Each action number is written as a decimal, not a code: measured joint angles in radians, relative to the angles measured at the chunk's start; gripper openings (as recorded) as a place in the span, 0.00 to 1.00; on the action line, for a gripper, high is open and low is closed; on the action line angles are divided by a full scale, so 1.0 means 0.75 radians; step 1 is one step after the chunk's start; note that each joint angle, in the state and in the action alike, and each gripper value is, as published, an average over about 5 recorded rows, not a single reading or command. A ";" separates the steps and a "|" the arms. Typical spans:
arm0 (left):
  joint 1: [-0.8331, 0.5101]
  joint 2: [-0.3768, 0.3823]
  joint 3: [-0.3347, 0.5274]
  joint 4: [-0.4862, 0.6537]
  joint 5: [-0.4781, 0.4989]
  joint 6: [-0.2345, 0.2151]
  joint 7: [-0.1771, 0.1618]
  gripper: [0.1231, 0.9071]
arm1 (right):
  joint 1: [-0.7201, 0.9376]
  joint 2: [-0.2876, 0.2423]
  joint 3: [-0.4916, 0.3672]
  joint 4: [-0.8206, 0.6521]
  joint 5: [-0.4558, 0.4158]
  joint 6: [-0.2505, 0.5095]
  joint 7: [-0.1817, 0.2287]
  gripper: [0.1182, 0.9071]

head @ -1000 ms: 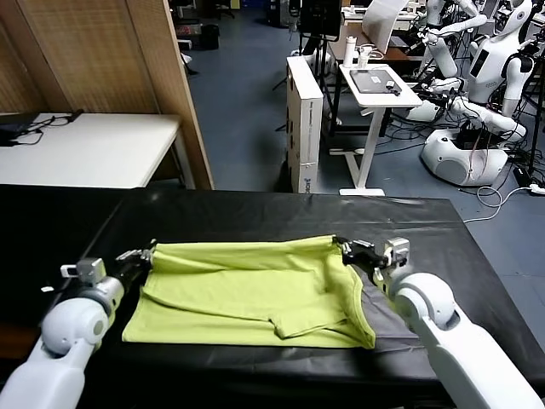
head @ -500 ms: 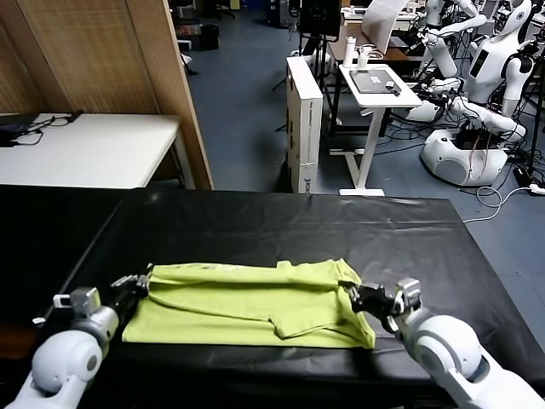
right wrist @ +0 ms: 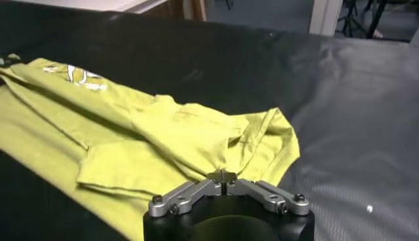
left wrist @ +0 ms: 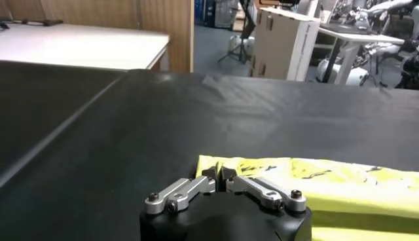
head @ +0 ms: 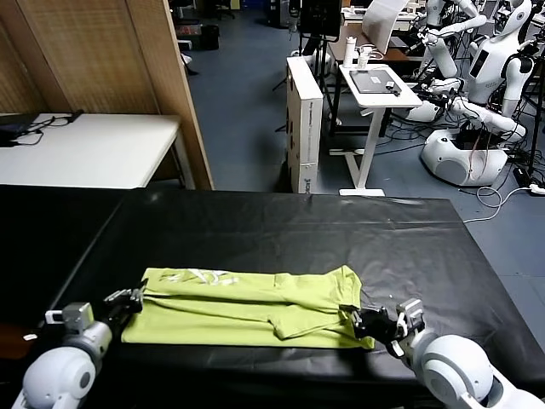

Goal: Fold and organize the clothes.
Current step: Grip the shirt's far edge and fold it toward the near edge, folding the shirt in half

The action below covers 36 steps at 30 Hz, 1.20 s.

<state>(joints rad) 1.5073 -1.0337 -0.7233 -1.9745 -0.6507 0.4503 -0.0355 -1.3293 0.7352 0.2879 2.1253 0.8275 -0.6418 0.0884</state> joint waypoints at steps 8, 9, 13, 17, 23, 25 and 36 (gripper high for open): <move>0.058 -0.024 -0.034 -0.068 0.017 0.000 -0.009 0.10 | 0.019 0.011 -0.015 -0.023 -0.003 -0.001 0.001 0.03; 0.064 -0.028 -0.037 -0.078 0.022 0.000 -0.009 0.10 | 0.021 0.012 -0.016 -0.025 -0.003 -0.001 0.001 0.03; 0.089 -0.046 -0.045 -0.107 0.052 0.001 -0.011 0.10 | 0.023 0.013 -0.019 -0.035 -0.003 -0.002 0.001 0.03; 0.109 -0.063 -0.042 -0.109 0.070 0.011 -0.026 0.10 | 0.018 0.012 -0.017 -0.031 0.000 -0.013 0.001 0.03; 0.125 -0.073 -0.047 -0.117 0.061 0.069 -0.065 0.10 | 0.000 0.007 0.003 -0.006 0.010 -0.050 0.014 0.04; 0.131 -0.074 -0.051 -0.129 0.060 0.082 -0.071 0.10 | -0.005 0.008 0.014 0.004 0.010 -0.055 0.015 0.11; 0.138 -0.084 -0.102 -0.233 0.056 0.132 -0.115 0.85 | 0.022 0.029 0.085 0.064 0.034 -0.039 0.036 0.90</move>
<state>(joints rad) 1.6105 -1.0971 -0.8000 -2.1494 -0.6090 0.5496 -0.1215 -1.3126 0.7570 0.3520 2.1730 0.8529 -0.6708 0.1151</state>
